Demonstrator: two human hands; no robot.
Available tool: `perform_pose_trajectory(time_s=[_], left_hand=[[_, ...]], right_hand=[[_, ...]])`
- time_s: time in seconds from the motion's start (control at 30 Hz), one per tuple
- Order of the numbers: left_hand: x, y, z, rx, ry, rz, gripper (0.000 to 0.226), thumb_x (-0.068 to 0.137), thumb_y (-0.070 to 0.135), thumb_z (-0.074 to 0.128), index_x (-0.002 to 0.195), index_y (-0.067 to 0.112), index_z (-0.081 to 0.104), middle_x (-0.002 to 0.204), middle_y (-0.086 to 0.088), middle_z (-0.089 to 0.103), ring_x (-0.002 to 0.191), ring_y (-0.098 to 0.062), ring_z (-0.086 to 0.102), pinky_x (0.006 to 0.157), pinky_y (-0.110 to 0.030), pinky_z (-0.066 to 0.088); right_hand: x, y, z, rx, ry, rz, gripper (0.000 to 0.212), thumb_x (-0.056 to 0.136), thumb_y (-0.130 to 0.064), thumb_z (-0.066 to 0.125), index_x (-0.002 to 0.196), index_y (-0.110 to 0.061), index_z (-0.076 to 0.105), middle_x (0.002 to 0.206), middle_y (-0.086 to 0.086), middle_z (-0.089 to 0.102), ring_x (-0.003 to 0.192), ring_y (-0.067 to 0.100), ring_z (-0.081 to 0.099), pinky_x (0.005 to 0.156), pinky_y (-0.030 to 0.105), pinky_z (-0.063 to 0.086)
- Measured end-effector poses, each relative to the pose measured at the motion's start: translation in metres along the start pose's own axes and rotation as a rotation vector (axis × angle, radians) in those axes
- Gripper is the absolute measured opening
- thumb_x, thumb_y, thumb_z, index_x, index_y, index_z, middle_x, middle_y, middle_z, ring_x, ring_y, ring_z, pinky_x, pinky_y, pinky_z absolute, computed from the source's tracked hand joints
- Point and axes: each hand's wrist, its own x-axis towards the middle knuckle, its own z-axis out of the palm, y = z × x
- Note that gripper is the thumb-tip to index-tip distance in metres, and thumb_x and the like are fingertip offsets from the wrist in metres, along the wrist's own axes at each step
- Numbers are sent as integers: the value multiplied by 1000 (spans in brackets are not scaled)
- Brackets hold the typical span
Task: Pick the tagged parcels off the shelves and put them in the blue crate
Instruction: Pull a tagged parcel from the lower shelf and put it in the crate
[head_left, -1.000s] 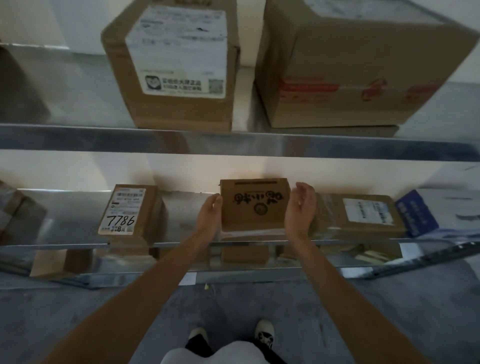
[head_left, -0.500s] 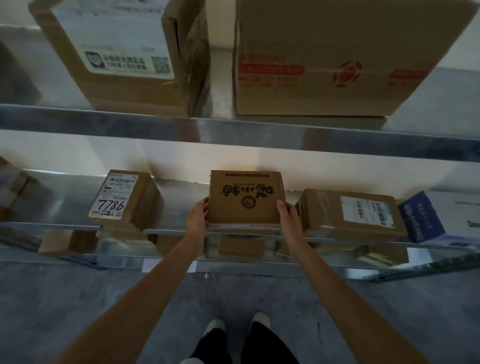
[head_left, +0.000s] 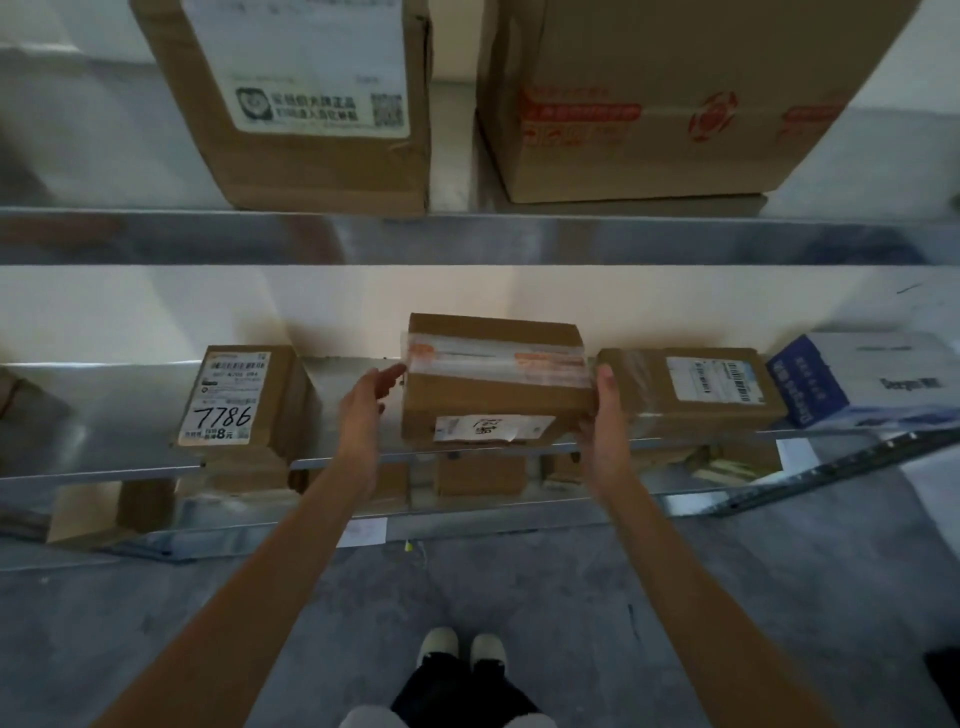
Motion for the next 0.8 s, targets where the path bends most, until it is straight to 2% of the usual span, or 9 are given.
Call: perform_pose_trajectory(time_s=[0.13, 0.23, 0.3, 0.37, 0.4, 0.47, 0.57, 0.7, 0.8], left_hand=[[-9, 14, 4, -97, -72, -10, 29, 100, 27, 39, 112, 25, 65, 133, -3, 60, 125, -17, 52, 111, -39, 38], [-11, 18, 7, -44, -93, 21, 36, 102, 32, 33, 120, 22, 63, 129, -3, 62, 121, -18, 56, 108, -37, 41], [-12, 19, 9, -2, -99, 15, 39, 103, 38, 30, 119, 24, 62, 115, 2, 68, 109, -15, 62, 92, -30, 50], [-15, 18, 12, 30, -90, -5, 37, 102, 46, 30, 99, 33, 64, 90, 12, 70, 85, -3, 65, 68, -20, 48], [-17, 19, 13, 44, -84, -18, 39, 101, 49, 30, 90, 33, 63, 83, 14, 69, 78, -1, 64, 63, -19, 45], [-19, 19, 14, 76, -96, -27, 44, 100, 53, 28, 89, 30, 63, 88, 8, 68, 77, -2, 62, 70, -19, 43], [-23, 19, 13, 83, -117, -32, 40, 99, 55, 28, 103, 29, 59, 102, 4, 63, 82, -4, 58, 88, -29, 43], [-29, 15, 11, 93, -142, -12, 54, 96, 57, 34, 133, 19, 45, 128, -4, 57, 114, -21, 56, 99, -44, 46], [-32, 9, 5, 56, -188, -51, 69, 84, 67, 43, 133, 18, 40, 132, -7, 55, 121, -23, 52, 98, -52, 48]], right_hand=[[-9, -9, 1, -3, -7, 28, 54, 94, -56, 45, 133, -20, 52, 119, 5, 66, 108, 25, 65, 95, 43, 52], [-9, -15, -1, -67, -22, 6, 40, 94, -55, 45, 118, -25, 58, 115, 2, 68, 105, 23, 66, 91, 40, 53], [-8, -15, -3, -94, -41, -13, 35, 93, -57, 44, 107, -29, 61, 106, -4, 69, 103, 21, 66, 90, 39, 53], [-9, -14, -4, -121, -51, -22, 38, 93, -57, 46, 106, -27, 65, 103, -3, 71, 100, 20, 67, 89, 36, 53], [-10, -14, -4, -134, -49, -22, 40, 93, -55, 46, 109, -23, 66, 103, -1, 72, 99, 20, 67, 88, 36, 53], [-11, -15, -3, -165, -36, -33, 38, 94, -52, 48, 108, -21, 66, 102, 1, 72, 97, 21, 67, 85, 35, 53], [-12, -14, -2, -197, -32, -68, 26, 94, -48, 51, 100, -26, 63, 99, 0, 71, 98, 20, 66, 85, 33, 52], [-14, -18, -2, -219, -45, -84, 31, 92, -47, 55, 109, -23, 65, 105, 2, 71, 103, 23, 66, 93, 44, 52], [-15, -22, -2, -258, -83, -67, 34, 90, -51, 54, 110, -27, 67, 106, -1, 72, 106, 23, 65, 97, 50, 48]])
